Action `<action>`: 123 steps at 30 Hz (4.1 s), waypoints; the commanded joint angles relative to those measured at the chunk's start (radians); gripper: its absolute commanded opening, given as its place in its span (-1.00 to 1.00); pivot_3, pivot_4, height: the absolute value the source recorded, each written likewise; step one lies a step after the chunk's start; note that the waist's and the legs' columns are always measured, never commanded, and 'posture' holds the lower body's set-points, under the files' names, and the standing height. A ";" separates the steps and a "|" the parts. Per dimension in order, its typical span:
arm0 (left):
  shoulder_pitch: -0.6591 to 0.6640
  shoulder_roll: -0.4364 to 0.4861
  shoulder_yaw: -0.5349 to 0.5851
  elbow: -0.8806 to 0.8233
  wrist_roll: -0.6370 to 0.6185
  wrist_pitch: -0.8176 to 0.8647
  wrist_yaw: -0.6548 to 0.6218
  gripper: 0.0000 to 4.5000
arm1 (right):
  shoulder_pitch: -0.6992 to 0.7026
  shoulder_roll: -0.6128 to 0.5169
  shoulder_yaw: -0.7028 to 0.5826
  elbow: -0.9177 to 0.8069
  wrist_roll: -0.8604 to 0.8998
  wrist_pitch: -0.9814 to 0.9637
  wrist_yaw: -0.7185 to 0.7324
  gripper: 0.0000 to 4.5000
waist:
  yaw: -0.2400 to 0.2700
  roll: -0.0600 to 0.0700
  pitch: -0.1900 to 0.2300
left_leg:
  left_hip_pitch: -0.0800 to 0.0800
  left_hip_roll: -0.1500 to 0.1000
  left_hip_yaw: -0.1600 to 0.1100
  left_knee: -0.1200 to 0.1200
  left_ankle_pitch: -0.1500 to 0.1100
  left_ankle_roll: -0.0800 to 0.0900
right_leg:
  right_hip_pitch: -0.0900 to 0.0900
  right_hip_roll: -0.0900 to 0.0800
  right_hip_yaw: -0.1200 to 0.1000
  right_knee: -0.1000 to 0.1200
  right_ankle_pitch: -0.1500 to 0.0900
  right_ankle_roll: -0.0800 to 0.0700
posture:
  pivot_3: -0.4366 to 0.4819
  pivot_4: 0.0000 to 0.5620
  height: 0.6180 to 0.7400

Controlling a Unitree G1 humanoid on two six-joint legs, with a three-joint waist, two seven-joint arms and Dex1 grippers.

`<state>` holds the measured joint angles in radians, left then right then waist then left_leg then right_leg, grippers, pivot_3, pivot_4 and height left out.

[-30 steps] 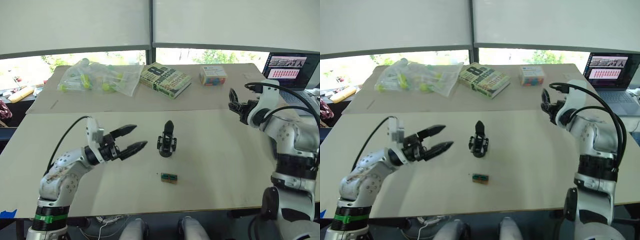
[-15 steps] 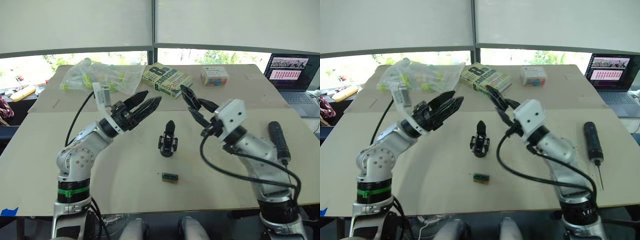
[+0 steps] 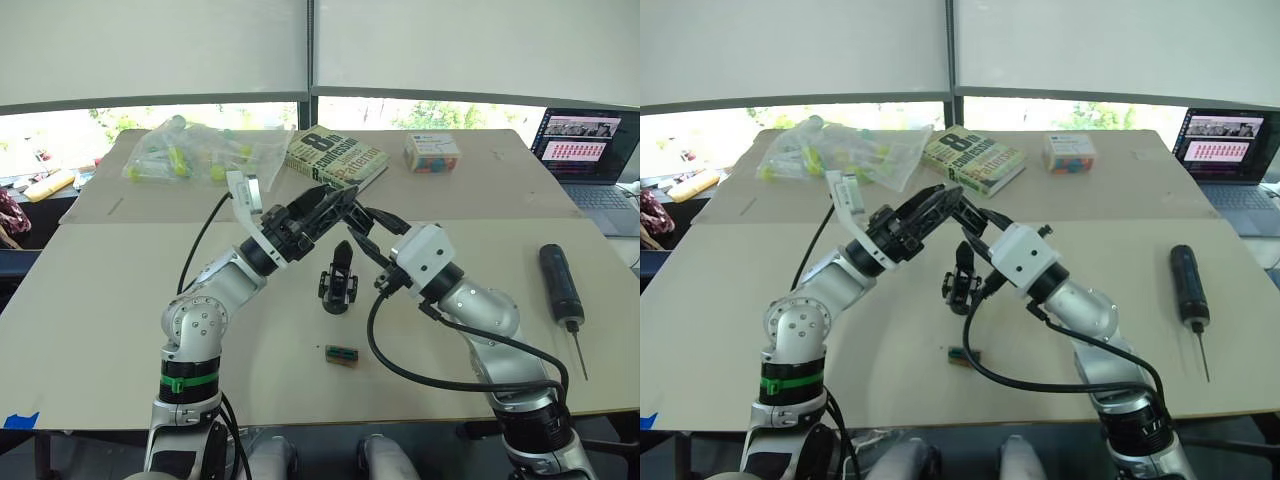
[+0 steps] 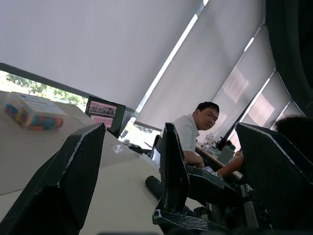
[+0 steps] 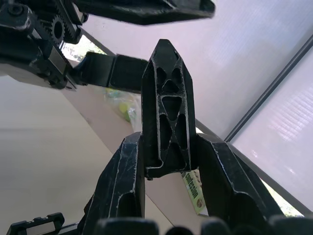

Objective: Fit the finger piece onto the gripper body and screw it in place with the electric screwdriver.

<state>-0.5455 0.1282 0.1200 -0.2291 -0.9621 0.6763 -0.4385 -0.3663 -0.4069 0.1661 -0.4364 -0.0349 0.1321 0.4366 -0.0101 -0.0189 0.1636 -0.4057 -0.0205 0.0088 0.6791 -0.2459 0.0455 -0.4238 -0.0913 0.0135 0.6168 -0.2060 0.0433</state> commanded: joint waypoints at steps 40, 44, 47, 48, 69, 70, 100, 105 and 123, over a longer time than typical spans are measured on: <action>-0.152 0.476 -0.161 0.132 0.032 0.198 -0.726 -1.00 | -0.406 -0.296 -0.093 0.104 0.896 1.007 0.530 0.98 | -0.002 -0.001 0.001 | 0.000 0.002 0.000 0.001 0.000 0.001 | 0.000 0.000 -0.001 0.000 0.000 0.000 | -0.05 -0.47 1.00; -0.156 0.426 -0.154 0.132 0.032 0.203 -0.702 -1.00 | -0.431 -0.232 -0.075 0.101 0.943 1.114 0.477 0.98 | 0.007 -0.001 0.001 | -0.002 0.001 -0.001 0.001 0.000 0.001 | -0.001 -0.001 -0.001 0.000 0.000 0.000 | -0.05 -0.47 1.00; -0.137 0.419 -0.160 0.116 0.049 0.197 -0.708 -1.00 | -0.443 -0.213 -0.073 0.098 0.976 1.170 0.460 0.98 | 0.008 -0.001 0.001 | -0.003 0.001 -0.001 0.001 0.000 0.001 | -0.001 -0.002 -0.001 0.000 0.000 0.000 | -0.05 -0.47 1.00; -0.134 0.417 -0.158 0.113 0.048 0.202 -0.706 -1.00 | -0.447 -0.206 -0.077 0.098 0.986 1.186 0.452 0.98 | 0.007 -0.001 0.001 | -0.003 0.001 -0.001 0.001 0.000 0.001 | -0.001 -0.002 -0.001 0.000 0.000 0.000 | -0.05 -0.47 1.00; -0.084 0.378 -0.137 0.073 0.057 0.195 -0.672 -1.00 | -0.407 -0.191 -0.081 0.077 0.996 1.179 0.400 -0.75 | 0.004 -0.001 0.001 | -0.002 0.001 -0.001 0.001 0.000 0.001 | -0.001 -0.001 -0.001 0.001 0.000 0.000 | -0.05 -0.47 1.00; -0.081 0.379 -0.136 0.072 0.059 0.192 -0.673 -1.00 | -0.403 -0.193 -0.081 0.075 0.995 1.176 0.402 -0.81 | 0.003 -0.001 0.001 | -0.002 0.001 -0.001 0.001 0.000 0.001 | -0.001 -0.001 -0.001 0.001 0.000 0.000 | -0.05 -0.47 1.00; 0.104 0.424 -0.196 0.497 0.628 -0.662 -0.857 1.00 | -0.005 -0.249 -0.282 0.306 0.632 0.103 0.841 -0.81 | 0.022 -0.002 0.001 | -0.001 0.001 0.001 0.002 -0.001 0.002 | 0.001 -0.001 -0.001 -0.001 0.001 0.000 | -0.05 -0.47 1.00; 0.002 0.332 -0.260 0.631 0.700 -0.707 -0.838 1.00 | -0.006 -0.220 -0.260 0.303 0.630 0.068 0.850 -0.81 | 0.021 -0.002 0.001 | -0.001 0.001 0.001 0.003 -0.001 0.002 | 0.000 -0.001 -0.001 0.001 0.001 0.001 | -0.05 -0.47 1.00; -0.168 0.172 -0.268 1.012 0.776 -0.842 -0.835 1.00 | 0.025 -0.196 -0.212 0.143 0.661 0.133 0.766 -0.81 | 0.024 -0.002 0.001 | -0.001 0.000 0.001 0.006 -0.001 0.002 | 0.000 -0.001 -0.001 0.005 0.001 0.001 | -0.05 -0.47 1.00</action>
<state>-0.6881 0.3115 -0.1541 0.7695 -0.1922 -0.1376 -1.2695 -0.3396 -0.6032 -0.0412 -0.2487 0.6081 0.2611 1.2137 0.0139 -0.0209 0.1646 -0.4069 -0.0204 0.0099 0.6853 -0.2469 0.0473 -0.4239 -0.0927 0.0127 0.6224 -0.2052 0.0442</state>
